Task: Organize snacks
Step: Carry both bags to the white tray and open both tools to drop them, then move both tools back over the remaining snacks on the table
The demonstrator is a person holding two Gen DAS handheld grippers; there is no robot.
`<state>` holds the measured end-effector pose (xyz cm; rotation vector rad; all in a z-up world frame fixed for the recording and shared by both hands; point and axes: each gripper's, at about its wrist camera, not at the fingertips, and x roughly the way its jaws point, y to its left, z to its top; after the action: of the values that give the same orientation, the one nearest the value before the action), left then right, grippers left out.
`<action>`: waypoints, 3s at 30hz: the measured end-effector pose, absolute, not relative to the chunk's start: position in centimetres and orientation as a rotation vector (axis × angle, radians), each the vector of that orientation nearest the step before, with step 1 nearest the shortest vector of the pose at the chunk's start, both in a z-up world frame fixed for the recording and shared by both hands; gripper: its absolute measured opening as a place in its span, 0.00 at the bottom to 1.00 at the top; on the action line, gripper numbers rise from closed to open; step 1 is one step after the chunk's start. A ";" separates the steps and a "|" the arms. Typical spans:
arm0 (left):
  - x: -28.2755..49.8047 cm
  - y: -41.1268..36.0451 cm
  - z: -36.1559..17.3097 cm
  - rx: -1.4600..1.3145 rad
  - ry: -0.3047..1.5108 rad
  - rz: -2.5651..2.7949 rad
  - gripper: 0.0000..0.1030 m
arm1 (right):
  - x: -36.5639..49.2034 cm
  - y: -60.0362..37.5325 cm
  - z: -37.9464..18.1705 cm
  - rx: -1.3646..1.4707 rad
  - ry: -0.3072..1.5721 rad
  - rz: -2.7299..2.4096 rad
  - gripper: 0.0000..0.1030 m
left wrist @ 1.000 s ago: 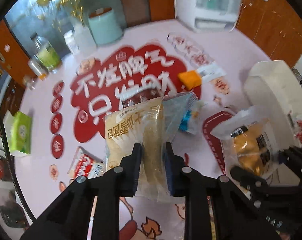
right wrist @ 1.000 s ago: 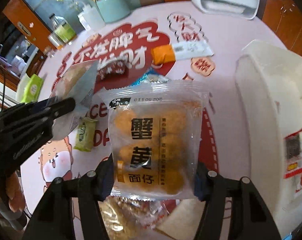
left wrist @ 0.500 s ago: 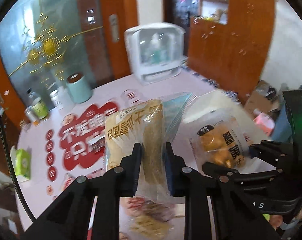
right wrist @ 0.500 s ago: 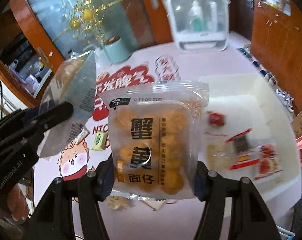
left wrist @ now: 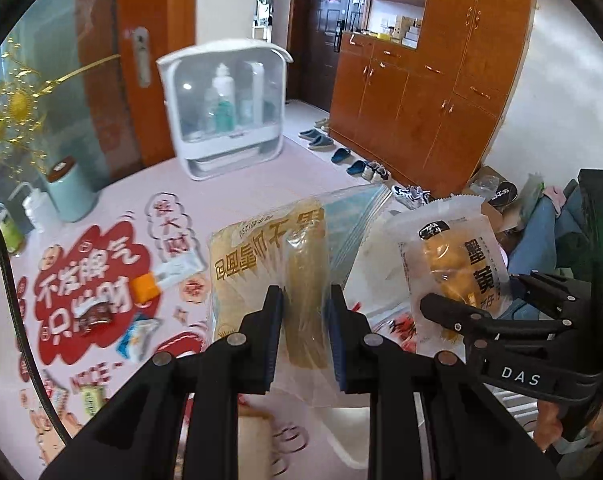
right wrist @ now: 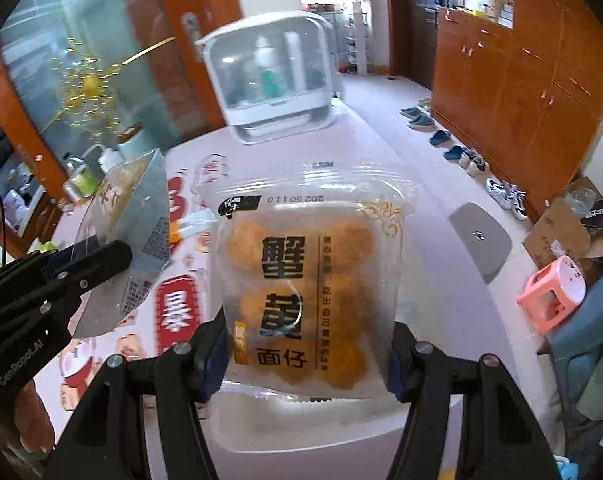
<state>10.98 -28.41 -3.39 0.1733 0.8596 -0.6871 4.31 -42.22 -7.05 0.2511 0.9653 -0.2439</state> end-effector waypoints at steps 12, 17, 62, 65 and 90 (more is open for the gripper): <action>13.8 -33.9 -8.4 0.197 0.970 -0.598 0.29 | 9.0 -46.3 -11.2 0.193 1.067 -0.222 0.74; 13.4 -32.8 -7.9 0.177 0.933 -0.567 0.94 | 9.3 -46.8 -13.0 0.187 1.101 -0.256 0.81; 5.2 -3.7 -5.3 0.039 1.027 -0.138 0.94 | 6.9 -28.1 -8.6 0.125 0.959 0.138 0.84; 6.1 -0.4 -5.3 0.059 1.020 -0.098 0.94 | 8.1 -24.3 -8.6 0.075 0.973 0.149 0.84; 27.1 14.5 -20.5 0.035 1.244 -0.102 0.93 | 23.6 -2.6 -25.5 0.121 1.358 0.007 0.61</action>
<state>27.08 14.53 -20.45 0.0347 1.2437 -0.1022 23.62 -2.63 -25.52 0.1213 1.3581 0.0070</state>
